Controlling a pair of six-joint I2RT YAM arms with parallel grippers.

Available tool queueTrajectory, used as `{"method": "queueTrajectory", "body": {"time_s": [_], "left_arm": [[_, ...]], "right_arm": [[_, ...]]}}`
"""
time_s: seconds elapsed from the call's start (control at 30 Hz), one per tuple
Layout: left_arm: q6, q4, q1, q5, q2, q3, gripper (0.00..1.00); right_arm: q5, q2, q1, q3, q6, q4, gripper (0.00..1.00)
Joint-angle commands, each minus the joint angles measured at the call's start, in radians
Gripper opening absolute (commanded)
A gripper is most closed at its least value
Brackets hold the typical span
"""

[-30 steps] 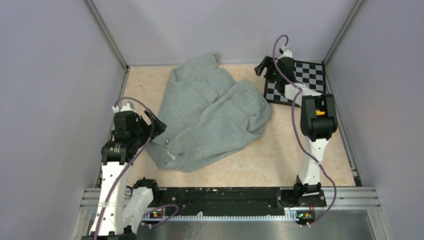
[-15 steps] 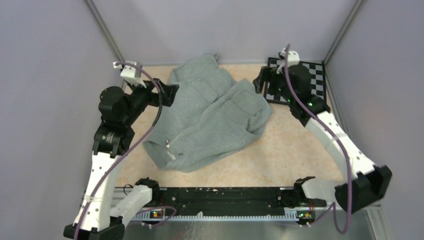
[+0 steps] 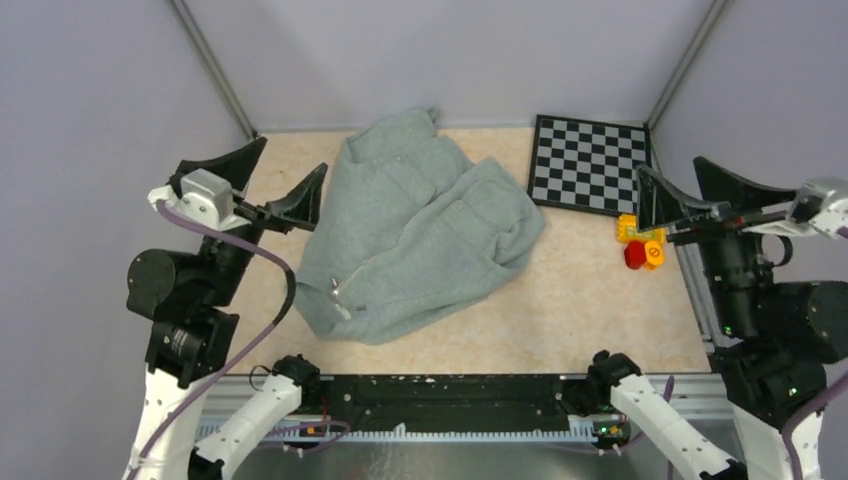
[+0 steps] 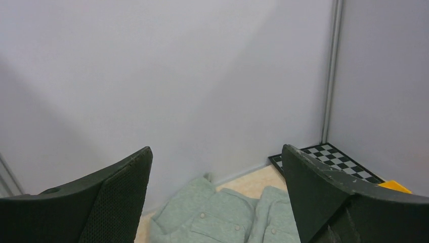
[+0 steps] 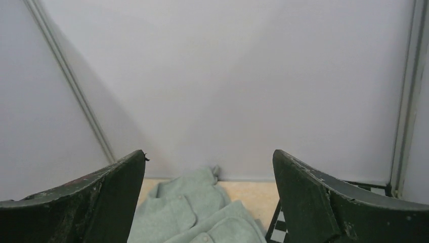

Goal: Zip up the jacket

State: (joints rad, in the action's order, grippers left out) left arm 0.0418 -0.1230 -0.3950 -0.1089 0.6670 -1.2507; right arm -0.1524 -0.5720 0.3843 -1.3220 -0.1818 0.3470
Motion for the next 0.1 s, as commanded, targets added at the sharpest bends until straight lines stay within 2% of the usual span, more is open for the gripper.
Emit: {"method": "queueTrajectory", "body": {"time_s": [0.0,0.07], "left_arm": [[0.053,0.033,-0.014,0.061,0.003,-0.037,0.99],[0.056,0.041,-0.016,0.058,0.000,-0.044,0.99]], "right_arm": [[-0.033,0.032,0.001,-0.011,0.071,0.018,0.94],[-0.020,0.046,0.001,-0.002,0.095,0.013,0.94]]}}
